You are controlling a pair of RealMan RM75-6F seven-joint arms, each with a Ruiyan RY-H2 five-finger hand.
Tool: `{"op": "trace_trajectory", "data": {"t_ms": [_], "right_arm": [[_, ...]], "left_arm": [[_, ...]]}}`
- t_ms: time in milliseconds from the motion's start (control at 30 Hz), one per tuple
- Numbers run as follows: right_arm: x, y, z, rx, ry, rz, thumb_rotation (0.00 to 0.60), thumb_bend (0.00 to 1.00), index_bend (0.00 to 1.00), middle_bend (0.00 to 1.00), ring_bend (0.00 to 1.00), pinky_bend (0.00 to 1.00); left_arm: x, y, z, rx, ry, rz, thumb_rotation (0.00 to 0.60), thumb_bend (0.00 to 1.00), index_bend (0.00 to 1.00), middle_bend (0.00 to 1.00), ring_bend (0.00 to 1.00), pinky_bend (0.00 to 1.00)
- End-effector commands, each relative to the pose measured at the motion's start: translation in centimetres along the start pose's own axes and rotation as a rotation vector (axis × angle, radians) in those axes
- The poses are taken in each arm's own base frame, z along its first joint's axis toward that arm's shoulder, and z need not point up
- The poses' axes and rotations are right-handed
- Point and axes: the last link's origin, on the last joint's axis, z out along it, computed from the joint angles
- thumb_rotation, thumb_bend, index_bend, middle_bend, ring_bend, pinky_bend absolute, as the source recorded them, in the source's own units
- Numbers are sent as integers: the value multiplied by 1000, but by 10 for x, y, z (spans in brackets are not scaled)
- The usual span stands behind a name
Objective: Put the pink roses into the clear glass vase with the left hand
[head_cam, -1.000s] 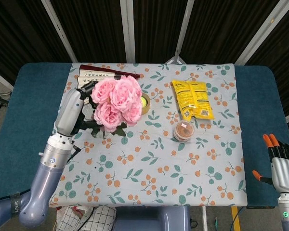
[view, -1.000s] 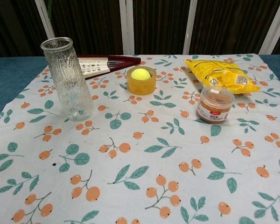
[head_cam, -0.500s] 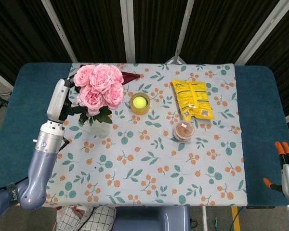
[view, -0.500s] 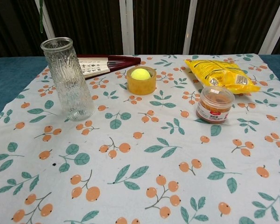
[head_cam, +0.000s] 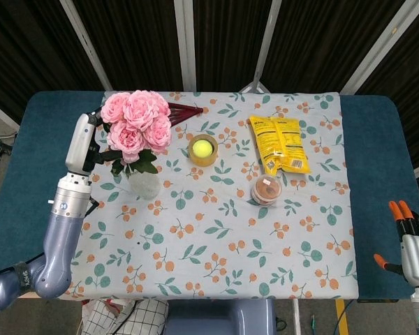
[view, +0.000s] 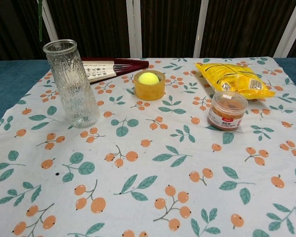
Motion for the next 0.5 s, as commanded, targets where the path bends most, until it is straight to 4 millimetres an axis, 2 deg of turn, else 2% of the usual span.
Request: {"op": "trace_trajectory", "data": {"t_ms": [33, 500], "right_arm": [[0, -1, 1, 2, 3, 3, 600, 183, 49, 0, 54, 31], [-1, 0, 4, 4, 20, 14, 600, 184, 49, 0, 54, 30]], "left_arm": [[-1, -4, 1, 0, -2, -4, 600, 473, 462, 468, 365, 435], [-12, -19, 1, 3, -29, -20, 600, 473, 462, 460, 365, 435]]}}
